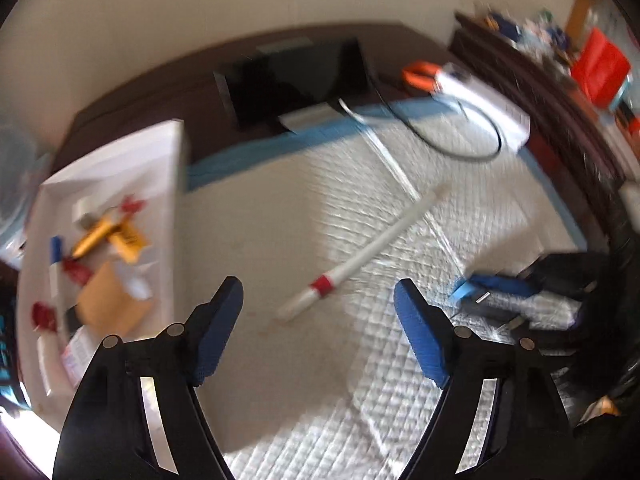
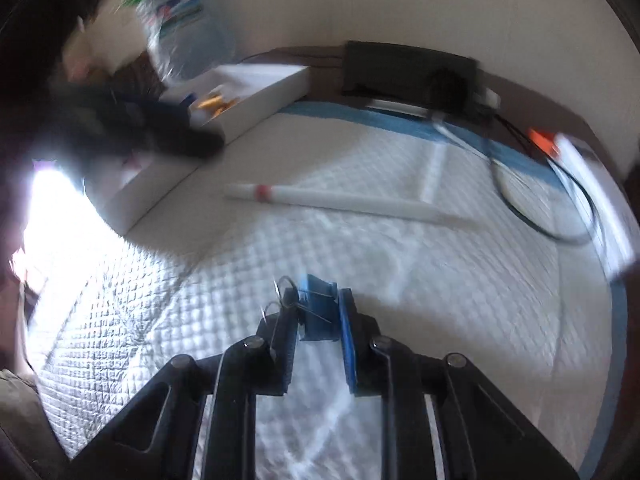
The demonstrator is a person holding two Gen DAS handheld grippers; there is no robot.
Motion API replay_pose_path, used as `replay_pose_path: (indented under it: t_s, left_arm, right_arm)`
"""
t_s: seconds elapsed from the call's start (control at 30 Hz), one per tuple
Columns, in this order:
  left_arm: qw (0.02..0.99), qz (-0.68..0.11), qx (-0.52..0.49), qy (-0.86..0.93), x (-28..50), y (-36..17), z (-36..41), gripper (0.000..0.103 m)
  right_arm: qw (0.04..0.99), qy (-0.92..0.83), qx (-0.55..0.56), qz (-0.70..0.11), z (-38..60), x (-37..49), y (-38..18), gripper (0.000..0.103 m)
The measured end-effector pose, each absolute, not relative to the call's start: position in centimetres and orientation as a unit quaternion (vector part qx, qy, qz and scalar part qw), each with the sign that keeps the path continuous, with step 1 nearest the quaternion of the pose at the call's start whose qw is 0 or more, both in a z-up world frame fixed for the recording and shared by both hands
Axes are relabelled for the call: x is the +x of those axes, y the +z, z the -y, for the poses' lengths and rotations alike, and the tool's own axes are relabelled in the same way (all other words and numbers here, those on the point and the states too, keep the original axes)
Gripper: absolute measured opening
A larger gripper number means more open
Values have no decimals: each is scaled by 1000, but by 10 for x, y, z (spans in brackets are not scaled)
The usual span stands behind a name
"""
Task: Organize rigid objects
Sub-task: 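Grasp the white red-banded marker with the left tool while the right tool grasps the blue binder clip, then lift and carry the white marker and blue binder clip over the white tray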
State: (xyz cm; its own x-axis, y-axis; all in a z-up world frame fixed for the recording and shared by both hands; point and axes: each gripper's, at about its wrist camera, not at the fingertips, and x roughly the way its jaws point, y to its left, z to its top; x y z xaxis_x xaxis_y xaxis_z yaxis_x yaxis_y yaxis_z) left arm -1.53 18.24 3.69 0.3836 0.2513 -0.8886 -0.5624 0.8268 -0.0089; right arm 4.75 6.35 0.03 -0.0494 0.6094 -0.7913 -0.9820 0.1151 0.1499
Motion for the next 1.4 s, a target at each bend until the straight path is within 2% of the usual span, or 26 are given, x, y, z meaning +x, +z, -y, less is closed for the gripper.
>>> replay_pose_path:
  t_s: [0.23, 0.3, 0.33, 0.37, 0.4, 0.47, 0.5, 0.9, 1.4]
  left_arm:
    - [812, -536, -113, 201, 32, 5, -178, 69]
    - [816, -534, -111, 191, 35, -1, -178, 53]
    - [817, -532, -117, 189, 35, -2, -180, 50]
    - [819, -527, -119, 191, 34, -1, -180, 43]
    - [822, -525, -120, 188, 33, 0, -180, 28]
    - [824, -525, -116, 178, 34, 1, -174, 13]
    - [825, -526, -108, 179, 34, 1, -170, 11]
    - [835, -489, -135, 211, 15, 22, -155, 11]
    - [877, -379, -126, 266, -34, 120, -122, 11]
  right_arm:
    - [684, 572, -133, -433, -26, 113, 13, 19]
    - [691, 566, -112, -436, -21, 122, 18, 19]
    - [693, 565, -106, -435, -18, 124, 20, 19]
    - [694, 567, -100, -433, -15, 125, 23, 19]
    - [694, 568, -97, -432, -15, 124, 26, 19]
    - [695, 570, -89, -429, -15, 125, 30, 19]
    - [694, 572, -84, -430, -15, 126, 31, 18]
    - [702, 585, -63, -403, -17, 117, 62, 18]
    - [719, 606, -22, -339, 3, 97, 126, 18]
